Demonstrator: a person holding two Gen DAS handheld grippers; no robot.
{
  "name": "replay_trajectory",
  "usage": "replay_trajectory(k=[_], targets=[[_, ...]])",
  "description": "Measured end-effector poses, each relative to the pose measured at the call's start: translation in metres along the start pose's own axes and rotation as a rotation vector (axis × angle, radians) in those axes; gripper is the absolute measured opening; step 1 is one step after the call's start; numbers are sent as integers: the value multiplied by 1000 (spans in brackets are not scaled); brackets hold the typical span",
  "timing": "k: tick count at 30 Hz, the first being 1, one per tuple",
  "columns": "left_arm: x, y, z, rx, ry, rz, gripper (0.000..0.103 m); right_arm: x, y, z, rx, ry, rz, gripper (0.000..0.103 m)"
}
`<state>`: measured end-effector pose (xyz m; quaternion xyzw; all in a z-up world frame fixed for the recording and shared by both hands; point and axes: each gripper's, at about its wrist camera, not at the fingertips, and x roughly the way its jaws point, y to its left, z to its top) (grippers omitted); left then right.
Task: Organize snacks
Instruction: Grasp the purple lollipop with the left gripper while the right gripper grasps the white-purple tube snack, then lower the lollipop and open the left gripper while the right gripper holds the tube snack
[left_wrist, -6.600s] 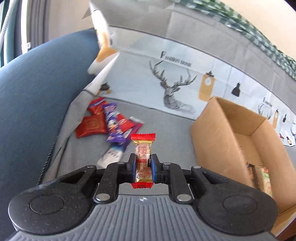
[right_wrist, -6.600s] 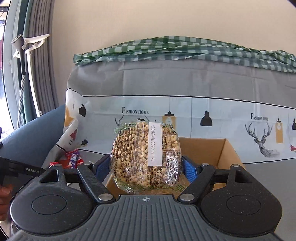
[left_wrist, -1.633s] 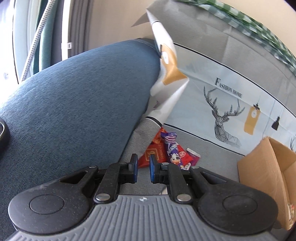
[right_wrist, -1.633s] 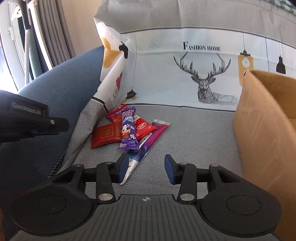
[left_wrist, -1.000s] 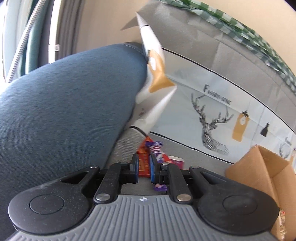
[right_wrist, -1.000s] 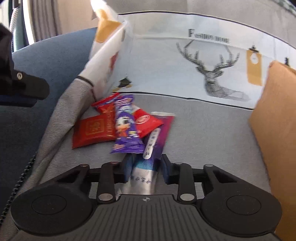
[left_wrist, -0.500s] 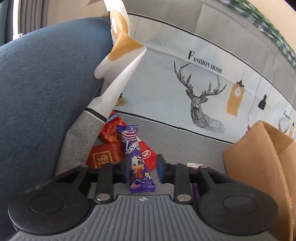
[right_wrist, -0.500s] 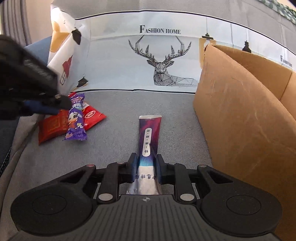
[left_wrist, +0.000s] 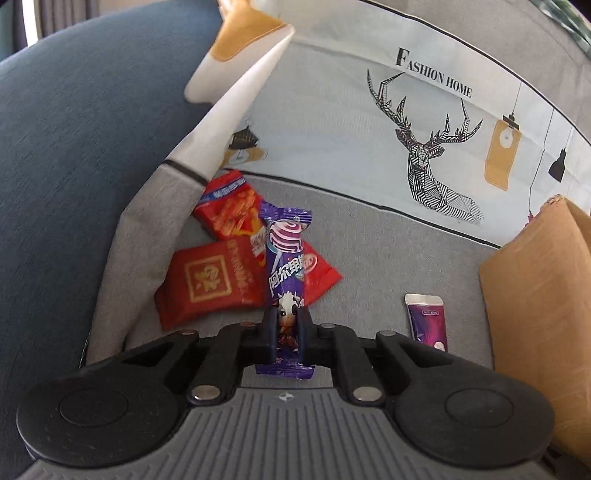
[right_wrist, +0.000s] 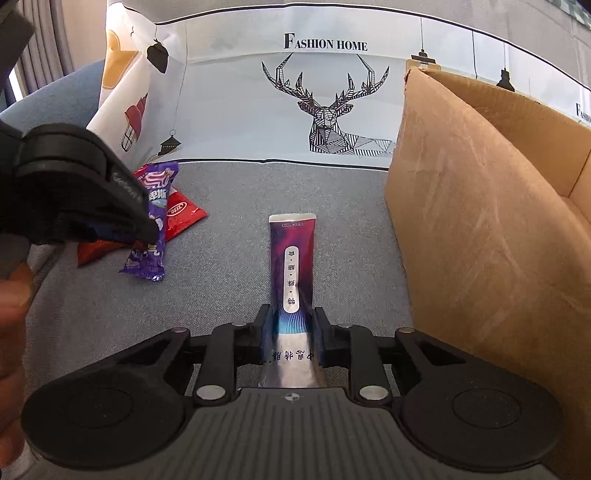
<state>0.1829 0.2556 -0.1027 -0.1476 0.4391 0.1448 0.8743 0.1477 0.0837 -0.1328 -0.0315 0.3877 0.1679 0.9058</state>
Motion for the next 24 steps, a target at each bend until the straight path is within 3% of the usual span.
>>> replay_trajectory(k=[9,16,19,24], targets=[[-47,9,-47,-15,88,-19,8,-55,-14,-28,-71,21,112,21],[-96,7,-100,-15,93,-75,8,-113,-23,-77,-143,-21,195,19],[-109,1,-125,-21,110,-99,8,-126,-29,-100,-158,27,227,19],[-118,-1,-149,-42,144,-116,8,-147,-26,-105,-194,20,249,19]])
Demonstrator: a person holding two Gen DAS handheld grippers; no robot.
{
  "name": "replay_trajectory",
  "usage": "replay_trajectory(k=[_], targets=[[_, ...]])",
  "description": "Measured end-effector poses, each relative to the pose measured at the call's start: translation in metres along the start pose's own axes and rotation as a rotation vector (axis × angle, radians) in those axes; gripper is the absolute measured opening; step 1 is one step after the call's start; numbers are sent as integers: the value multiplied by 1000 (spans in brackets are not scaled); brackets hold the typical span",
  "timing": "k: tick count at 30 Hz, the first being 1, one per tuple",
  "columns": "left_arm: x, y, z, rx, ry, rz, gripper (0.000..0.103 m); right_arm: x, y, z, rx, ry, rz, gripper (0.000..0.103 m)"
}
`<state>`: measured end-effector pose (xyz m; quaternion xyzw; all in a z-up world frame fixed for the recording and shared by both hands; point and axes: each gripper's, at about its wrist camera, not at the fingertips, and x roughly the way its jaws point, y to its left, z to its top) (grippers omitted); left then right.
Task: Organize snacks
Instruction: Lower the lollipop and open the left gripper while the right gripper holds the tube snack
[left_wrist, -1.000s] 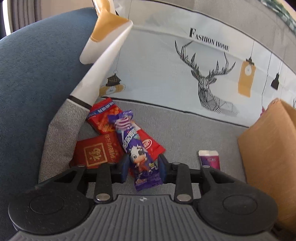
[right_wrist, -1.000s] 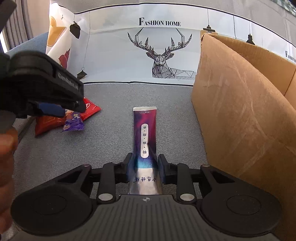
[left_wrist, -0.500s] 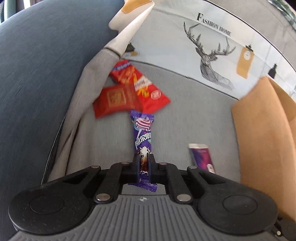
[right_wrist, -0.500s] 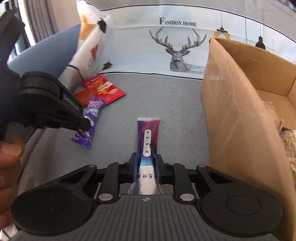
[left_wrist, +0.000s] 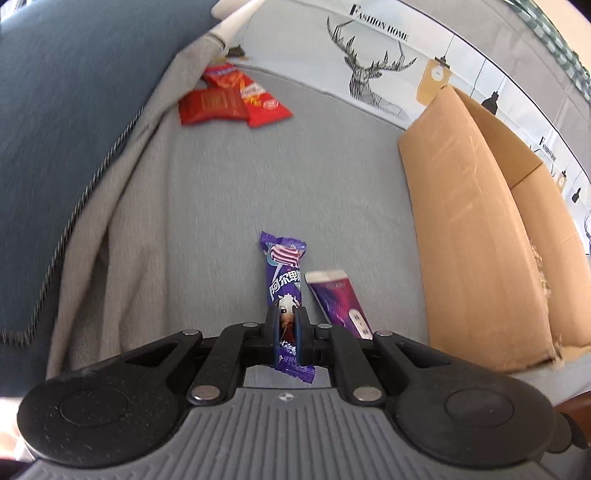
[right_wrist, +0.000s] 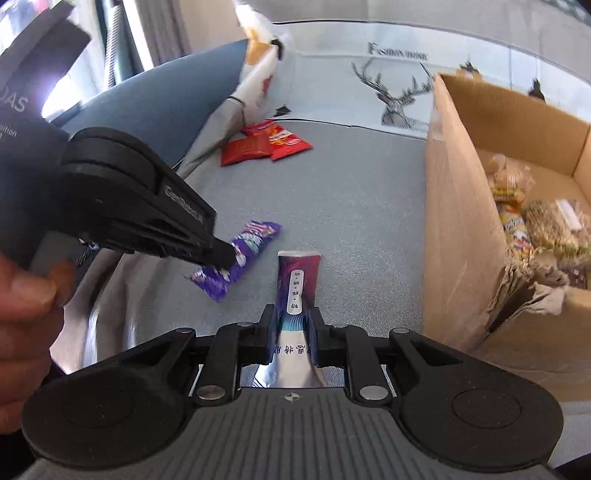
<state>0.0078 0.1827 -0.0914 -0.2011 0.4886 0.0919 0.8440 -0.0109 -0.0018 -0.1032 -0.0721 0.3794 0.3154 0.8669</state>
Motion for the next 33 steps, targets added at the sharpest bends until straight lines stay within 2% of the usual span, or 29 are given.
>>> replay_trajectory(k=[4,7,10,15,33], targets=[[9,5,-8,-21,68,44,11,3,0,-4,1,51,-3,23],[10,10,-7,-46,69,41,16,8,-1,-3,7,75,-2,35],[13,14,-4,-66,73,35,21,10,-2,-1,18,71,-7,39],[14,10,-3,-39,74,51,30,15,-5,0,24,80,-16,39],[21,-2,-4,5,70,79,39,26,-6,2,23,98,-23,42]])
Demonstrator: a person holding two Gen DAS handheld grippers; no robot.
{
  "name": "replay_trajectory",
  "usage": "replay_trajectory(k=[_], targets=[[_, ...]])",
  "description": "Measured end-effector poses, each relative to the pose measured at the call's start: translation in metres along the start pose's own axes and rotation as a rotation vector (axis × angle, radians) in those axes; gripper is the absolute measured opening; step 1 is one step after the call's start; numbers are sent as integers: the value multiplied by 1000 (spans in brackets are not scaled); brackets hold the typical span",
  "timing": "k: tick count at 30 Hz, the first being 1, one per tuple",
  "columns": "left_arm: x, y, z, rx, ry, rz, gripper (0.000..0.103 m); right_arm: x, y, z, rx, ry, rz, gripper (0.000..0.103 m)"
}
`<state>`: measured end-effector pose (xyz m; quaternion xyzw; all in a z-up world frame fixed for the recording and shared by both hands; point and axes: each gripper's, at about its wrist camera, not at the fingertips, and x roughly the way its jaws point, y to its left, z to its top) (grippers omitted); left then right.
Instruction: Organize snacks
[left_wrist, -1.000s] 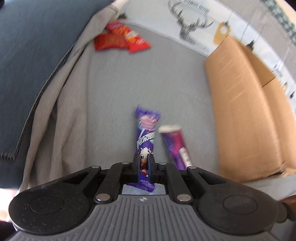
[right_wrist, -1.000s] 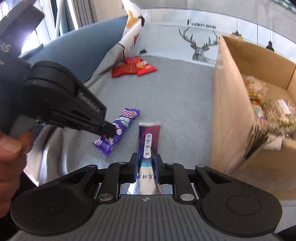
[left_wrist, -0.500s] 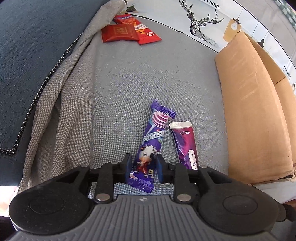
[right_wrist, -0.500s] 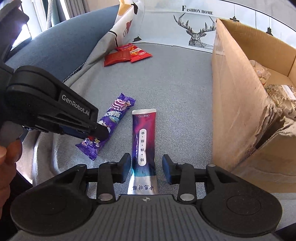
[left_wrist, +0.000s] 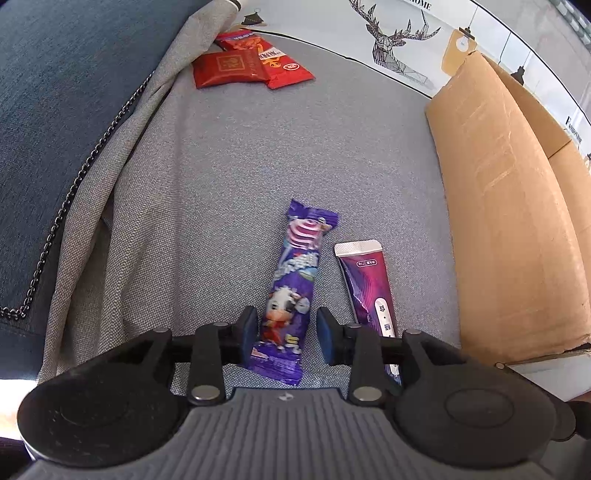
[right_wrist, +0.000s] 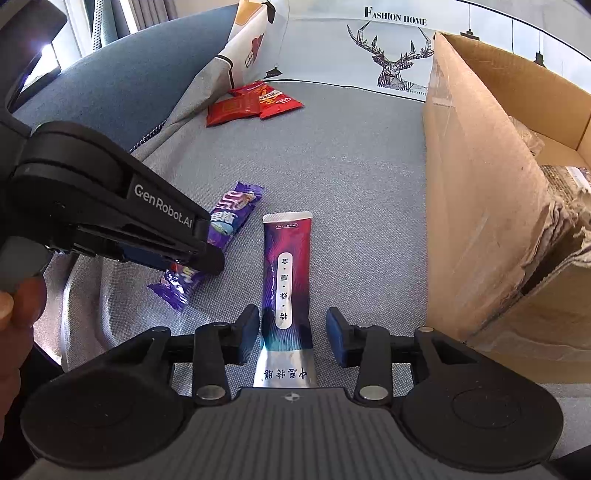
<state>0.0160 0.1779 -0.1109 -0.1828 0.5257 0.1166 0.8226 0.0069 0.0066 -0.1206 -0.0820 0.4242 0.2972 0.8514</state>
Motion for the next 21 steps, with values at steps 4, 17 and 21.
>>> replay_trajectory(k=[4,17,21], targets=[[0,-1,-1,9,-3,3,41,0,0,0,-2,0,-1,42],[2,-6,0,34,-20,11,46,1,2,0,-12,-2,-8,42],[3,-9,0,49,-31,22,46,1,3,-1,-15,-3,-13,42]])
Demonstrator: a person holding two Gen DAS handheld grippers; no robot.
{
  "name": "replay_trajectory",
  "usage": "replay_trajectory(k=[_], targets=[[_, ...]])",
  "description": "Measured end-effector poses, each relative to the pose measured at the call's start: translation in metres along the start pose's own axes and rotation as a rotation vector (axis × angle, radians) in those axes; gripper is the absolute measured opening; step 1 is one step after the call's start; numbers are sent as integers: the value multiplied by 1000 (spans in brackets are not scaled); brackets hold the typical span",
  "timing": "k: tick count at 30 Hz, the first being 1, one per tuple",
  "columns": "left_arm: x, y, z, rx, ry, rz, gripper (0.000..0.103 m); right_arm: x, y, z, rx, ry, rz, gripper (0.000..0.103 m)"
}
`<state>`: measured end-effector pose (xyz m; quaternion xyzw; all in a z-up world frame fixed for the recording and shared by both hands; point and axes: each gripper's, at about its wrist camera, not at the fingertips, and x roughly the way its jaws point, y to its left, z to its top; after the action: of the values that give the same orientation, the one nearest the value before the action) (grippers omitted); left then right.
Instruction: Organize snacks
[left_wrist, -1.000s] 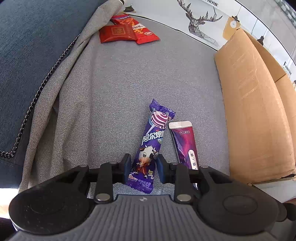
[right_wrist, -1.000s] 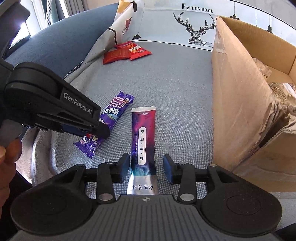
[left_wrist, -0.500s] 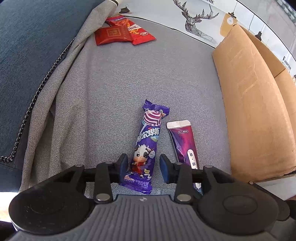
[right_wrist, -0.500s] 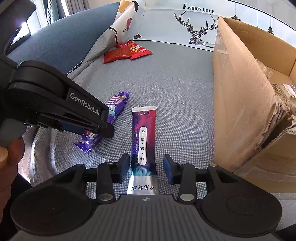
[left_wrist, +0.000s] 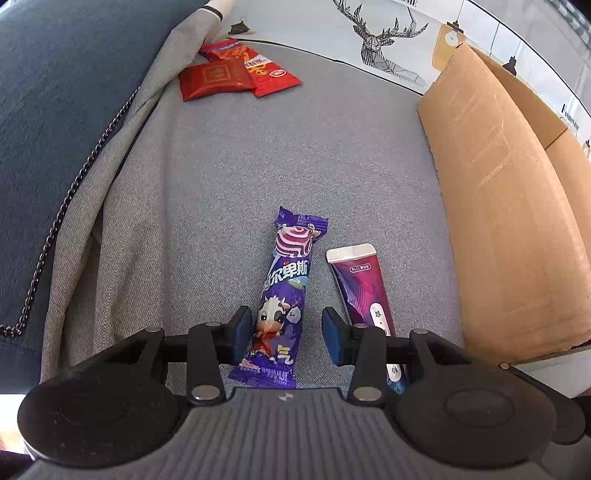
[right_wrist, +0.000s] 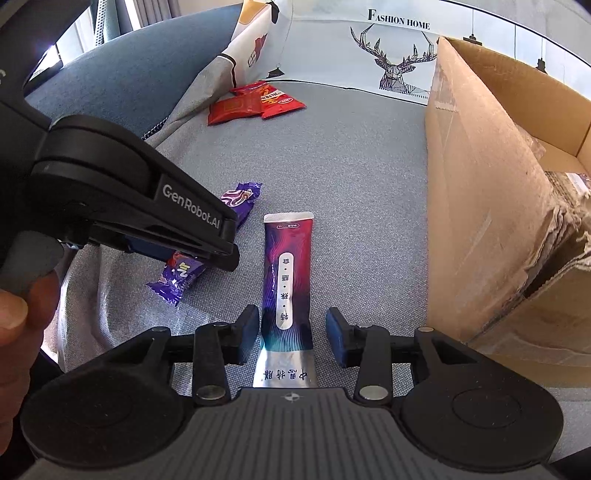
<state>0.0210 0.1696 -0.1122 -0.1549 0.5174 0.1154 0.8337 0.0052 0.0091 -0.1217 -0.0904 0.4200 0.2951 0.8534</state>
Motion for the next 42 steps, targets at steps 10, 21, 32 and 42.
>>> replay_trajectory(k=[10,21,32,42], targets=[[2,-5,1,35,-18,18,46,-1,3,-1,-16,-2,-4,38],[4,-11,-1,82,-30,50,40,-8,9,-3,-76,-58,-35,23],[-4,-8,-1,61,-70,59,17,-15,9,-3,-84,-108,-50,18],[-23,-1,4,4,-137,27,17,-25,10,0,-93,-190,-50,18]])
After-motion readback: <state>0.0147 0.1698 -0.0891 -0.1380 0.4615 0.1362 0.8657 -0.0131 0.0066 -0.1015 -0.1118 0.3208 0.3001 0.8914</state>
